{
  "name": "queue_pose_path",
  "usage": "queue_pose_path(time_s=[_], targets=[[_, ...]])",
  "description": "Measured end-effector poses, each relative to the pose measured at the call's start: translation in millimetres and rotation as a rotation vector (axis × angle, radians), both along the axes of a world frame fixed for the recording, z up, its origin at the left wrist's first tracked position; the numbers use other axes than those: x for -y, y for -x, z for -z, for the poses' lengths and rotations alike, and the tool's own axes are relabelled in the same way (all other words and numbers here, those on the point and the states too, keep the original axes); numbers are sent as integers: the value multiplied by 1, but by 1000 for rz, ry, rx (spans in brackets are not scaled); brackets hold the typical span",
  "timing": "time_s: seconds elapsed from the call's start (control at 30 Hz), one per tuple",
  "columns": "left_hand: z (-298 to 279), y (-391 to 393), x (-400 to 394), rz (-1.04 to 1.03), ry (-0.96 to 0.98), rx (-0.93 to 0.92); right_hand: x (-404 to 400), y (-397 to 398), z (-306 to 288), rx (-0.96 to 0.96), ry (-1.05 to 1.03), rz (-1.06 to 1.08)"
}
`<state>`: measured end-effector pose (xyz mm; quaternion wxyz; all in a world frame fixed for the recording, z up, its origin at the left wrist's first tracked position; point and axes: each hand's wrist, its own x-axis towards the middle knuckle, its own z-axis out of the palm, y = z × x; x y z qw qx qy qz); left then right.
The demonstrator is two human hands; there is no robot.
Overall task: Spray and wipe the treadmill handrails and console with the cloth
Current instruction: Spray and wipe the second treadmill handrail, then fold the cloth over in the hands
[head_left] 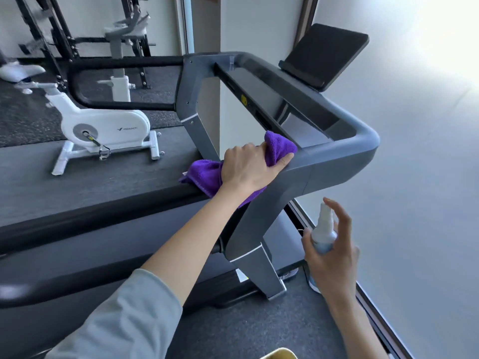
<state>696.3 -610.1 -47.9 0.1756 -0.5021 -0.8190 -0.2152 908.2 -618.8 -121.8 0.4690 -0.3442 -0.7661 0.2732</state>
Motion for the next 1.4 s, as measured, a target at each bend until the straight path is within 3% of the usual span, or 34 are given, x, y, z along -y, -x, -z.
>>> queue_pose_path(time_s=[0.3, 0.63, 0.8, 0.93, 1.1, 1.4], targets=[[-18, -38, -55, 109, 146, 136, -44, -6, -11, -20, -45, -29], [-6, -23, -28, 75, 9, 164, -64, -6, -8, -41, -38, -61], [-17, -15, -37, 72, -52, 469, -89, 15, -51, -118, -33, -55], [-19, -7, -38, 73, 8, 578, -126, 33, -107, -185, -138, -219], [-15, -8, -36, 97, 14, 497, -201, 79, -148, 13, -195, -299], [-14, -9, -36, 107, 12, 450, -223, 123, -126, 135, -21, -310]])
